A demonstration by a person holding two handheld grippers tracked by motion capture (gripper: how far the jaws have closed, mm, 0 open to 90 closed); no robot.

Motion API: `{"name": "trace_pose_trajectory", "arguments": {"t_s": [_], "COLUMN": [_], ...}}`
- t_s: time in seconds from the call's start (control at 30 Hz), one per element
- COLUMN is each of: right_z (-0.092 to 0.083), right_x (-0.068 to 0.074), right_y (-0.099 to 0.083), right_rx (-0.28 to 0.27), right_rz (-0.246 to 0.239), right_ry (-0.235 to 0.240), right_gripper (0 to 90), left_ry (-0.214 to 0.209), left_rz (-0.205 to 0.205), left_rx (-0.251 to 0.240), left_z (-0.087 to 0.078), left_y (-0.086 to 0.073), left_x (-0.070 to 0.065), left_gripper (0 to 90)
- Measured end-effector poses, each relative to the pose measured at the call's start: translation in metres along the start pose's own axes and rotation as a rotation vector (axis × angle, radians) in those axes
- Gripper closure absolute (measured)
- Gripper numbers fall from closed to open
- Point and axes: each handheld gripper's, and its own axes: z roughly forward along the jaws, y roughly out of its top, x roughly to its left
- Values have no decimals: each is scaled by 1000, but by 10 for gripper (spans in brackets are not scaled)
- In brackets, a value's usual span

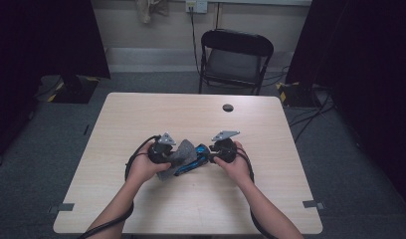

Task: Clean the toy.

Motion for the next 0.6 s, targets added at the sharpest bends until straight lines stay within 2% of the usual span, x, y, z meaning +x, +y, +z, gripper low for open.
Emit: {"name": "trace_pose_trajectory", "arguments": {"t_s": [0.17,0.23,0.3,0.4,0.47,0.6], "right_z": [-1,-1,-1,-1,0,0], "right_x": [-1,-1,0,-1,-1,0], "right_y": [-1,-1,0,1,1,1], "right_rx": [-1,1,4,9,8,8], "right_rz": [16,9,6,8,10,13], "right_ry": [5,4,3,6,6,11], "right_gripper": [585,585,585,586,585,586], "left_ry": [1,-11,-32,-55,-80,-79], "left_rz": [-6,-6,-9,33,43,70], "left_rx": [-10,-18,-49,-66,-83,-48], "left_z": [-7,-10,-13,-12,-7,14], "left_y": [-14,-14,-9,5,15,25], "left_x": [-4,-5,-9,-20,-28,-38], "left_gripper": [637,637,637,636,635,634]}}
